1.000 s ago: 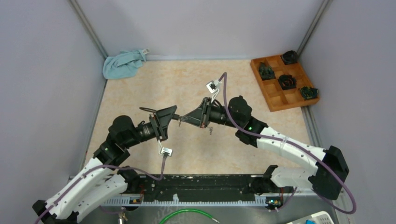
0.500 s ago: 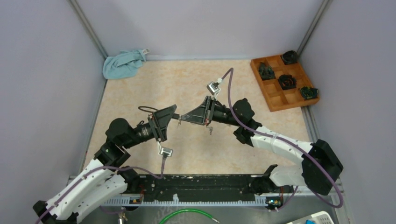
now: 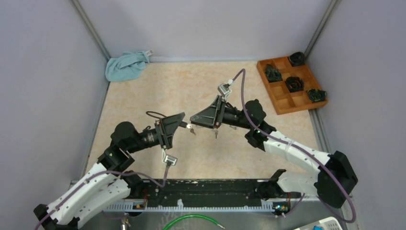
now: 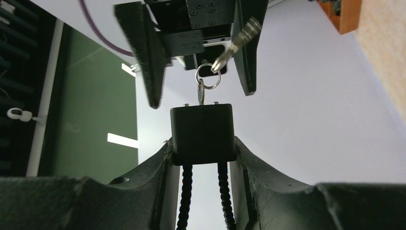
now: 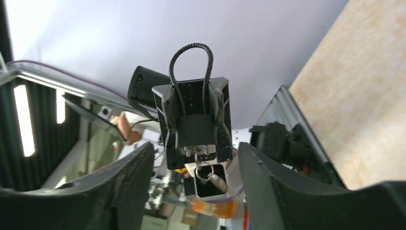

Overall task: Unlock with the key
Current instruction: Unlock the lock.

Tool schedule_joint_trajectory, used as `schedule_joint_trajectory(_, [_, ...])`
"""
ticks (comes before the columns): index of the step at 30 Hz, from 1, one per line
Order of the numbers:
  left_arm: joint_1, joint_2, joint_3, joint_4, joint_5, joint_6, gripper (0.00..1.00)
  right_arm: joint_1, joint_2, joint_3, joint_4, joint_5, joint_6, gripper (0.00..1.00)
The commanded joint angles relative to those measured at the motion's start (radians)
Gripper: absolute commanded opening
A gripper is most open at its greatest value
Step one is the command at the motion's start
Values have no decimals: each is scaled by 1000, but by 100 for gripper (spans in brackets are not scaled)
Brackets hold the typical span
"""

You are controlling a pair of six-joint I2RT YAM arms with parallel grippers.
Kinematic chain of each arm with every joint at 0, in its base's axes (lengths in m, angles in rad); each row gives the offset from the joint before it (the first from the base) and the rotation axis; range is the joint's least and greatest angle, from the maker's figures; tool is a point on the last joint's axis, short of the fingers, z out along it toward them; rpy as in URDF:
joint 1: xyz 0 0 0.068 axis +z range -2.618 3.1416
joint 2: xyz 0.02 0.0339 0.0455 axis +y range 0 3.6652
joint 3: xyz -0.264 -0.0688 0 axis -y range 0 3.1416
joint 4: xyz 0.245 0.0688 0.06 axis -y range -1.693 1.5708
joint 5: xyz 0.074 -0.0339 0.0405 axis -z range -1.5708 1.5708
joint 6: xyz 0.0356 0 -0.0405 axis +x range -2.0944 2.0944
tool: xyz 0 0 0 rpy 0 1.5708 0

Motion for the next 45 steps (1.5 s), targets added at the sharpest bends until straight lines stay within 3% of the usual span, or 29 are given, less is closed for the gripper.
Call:
schedule_joint_trajectory(1, [-4,1,45,-46,22,-25,0,-12,-106,90,-191,48,-248,69])
schedule_joint_trajectory(7, [-4,46,154,-211,16,-157,0,30,-194,174,-449,194,-715,76])
schedule_joint_trajectory(13, [-4,92,241,-302,22,-276,0,129,-216,182,-443,288,-1051,76])
schedule_joint_trajectory(24, [-4,110,271,-353,10,-296,0,174,-123,281,-412,228,-1148,74])
schedule_joint_trajectory(35, [-4,116,280,-362,0,-305,0,225,-68,328,-503,249,-1205,64])
schedule_joint_trajectory(42, [-6,125,281,-362,-1,-306,0,249,-14,363,-491,290,-1186,46])
schedule_joint_trajectory(45, [-6,127,286,-362,-6,-310,0,258,6,378,-507,317,-1185,26])
